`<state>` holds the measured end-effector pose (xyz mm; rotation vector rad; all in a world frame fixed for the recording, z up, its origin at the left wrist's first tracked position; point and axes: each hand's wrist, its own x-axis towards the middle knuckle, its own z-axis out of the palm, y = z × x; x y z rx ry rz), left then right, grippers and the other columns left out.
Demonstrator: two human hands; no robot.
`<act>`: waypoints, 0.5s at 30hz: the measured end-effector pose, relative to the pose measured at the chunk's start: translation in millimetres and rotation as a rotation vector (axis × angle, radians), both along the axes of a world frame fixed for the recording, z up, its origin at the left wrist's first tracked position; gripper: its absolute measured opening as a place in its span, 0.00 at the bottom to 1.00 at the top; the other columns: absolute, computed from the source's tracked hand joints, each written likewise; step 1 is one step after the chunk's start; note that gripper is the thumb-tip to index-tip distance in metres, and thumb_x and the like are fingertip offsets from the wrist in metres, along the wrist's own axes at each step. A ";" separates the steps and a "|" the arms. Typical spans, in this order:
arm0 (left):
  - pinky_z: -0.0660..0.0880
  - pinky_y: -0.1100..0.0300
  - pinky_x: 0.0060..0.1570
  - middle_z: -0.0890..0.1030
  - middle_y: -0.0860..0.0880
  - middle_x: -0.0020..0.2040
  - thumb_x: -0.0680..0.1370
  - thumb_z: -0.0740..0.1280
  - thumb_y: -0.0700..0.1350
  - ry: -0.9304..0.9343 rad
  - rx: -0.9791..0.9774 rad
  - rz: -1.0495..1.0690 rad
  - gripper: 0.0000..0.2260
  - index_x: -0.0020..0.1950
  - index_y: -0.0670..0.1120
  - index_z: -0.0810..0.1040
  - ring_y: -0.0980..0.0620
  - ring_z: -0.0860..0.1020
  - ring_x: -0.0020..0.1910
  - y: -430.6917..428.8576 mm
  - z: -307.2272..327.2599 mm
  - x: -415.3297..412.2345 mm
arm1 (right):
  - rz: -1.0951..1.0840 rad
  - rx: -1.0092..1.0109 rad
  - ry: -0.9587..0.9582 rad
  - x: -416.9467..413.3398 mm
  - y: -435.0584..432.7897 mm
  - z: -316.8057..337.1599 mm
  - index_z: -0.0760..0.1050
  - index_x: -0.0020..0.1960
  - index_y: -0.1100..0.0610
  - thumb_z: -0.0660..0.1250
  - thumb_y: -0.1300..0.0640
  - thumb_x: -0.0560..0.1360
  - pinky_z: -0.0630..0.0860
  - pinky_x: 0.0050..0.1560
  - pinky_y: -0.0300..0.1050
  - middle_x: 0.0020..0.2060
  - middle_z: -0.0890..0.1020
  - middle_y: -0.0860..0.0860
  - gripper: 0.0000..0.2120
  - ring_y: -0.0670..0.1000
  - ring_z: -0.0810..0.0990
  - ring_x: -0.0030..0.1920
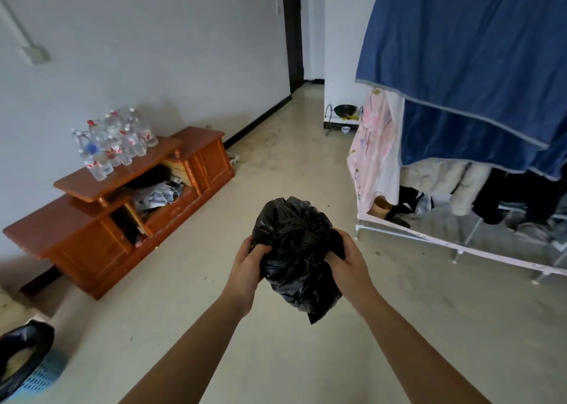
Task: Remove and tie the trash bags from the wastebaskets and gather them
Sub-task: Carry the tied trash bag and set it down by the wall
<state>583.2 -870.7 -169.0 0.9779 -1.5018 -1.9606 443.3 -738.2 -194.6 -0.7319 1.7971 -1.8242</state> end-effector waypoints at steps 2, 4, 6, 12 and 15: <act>0.77 0.54 0.53 0.83 0.45 0.58 0.80 0.63 0.40 0.009 -0.023 0.019 0.14 0.65 0.48 0.76 0.48 0.81 0.56 -43.6 7.8 -44.2 | 0.022 0.002 0.014 -49.8 -43.1 12.9 0.74 0.55 0.42 0.68 0.62 0.76 0.74 0.52 0.37 0.52 0.82 0.41 0.17 0.37 0.80 0.52; 0.77 0.54 0.52 0.83 0.45 0.58 0.80 0.62 0.40 0.010 -0.026 0.055 0.14 0.65 0.48 0.76 0.48 0.81 0.57 -79.9 14.7 -75.1 | 0.056 0.015 0.014 -85.9 -80.2 24.6 0.74 0.56 0.42 0.68 0.62 0.76 0.73 0.51 0.35 0.53 0.81 0.41 0.16 0.36 0.79 0.52; 0.77 0.55 0.51 0.82 0.46 0.58 0.80 0.62 0.40 0.021 -0.028 0.084 0.14 0.66 0.48 0.76 0.48 0.81 0.57 -119.3 17.1 -106.6 | 0.093 0.022 0.025 -121.7 -122.4 30.1 0.75 0.56 0.41 0.69 0.59 0.74 0.75 0.53 0.37 0.53 0.82 0.41 0.16 0.38 0.80 0.54; 0.78 0.49 0.60 0.82 0.46 0.59 0.81 0.62 0.39 0.016 -0.104 0.161 0.15 0.66 0.49 0.75 0.47 0.81 0.58 -259.0 -5.6 -206.0 | 0.126 0.027 0.067 -230.4 -274.5 14.2 0.75 0.57 0.43 0.65 0.63 0.77 0.74 0.53 0.38 0.53 0.82 0.41 0.16 0.40 0.80 0.55; 0.77 0.45 0.62 0.81 0.47 0.60 0.82 0.63 0.40 0.007 -0.164 0.191 0.15 0.68 0.49 0.73 0.47 0.80 0.60 -350.0 -21.8 -260.1 | 0.128 0.027 0.116 -284.4 -368.1 7.1 0.75 0.58 0.45 0.63 0.63 0.79 0.74 0.55 0.38 0.54 0.81 0.42 0.15 0.41 0.79 0.56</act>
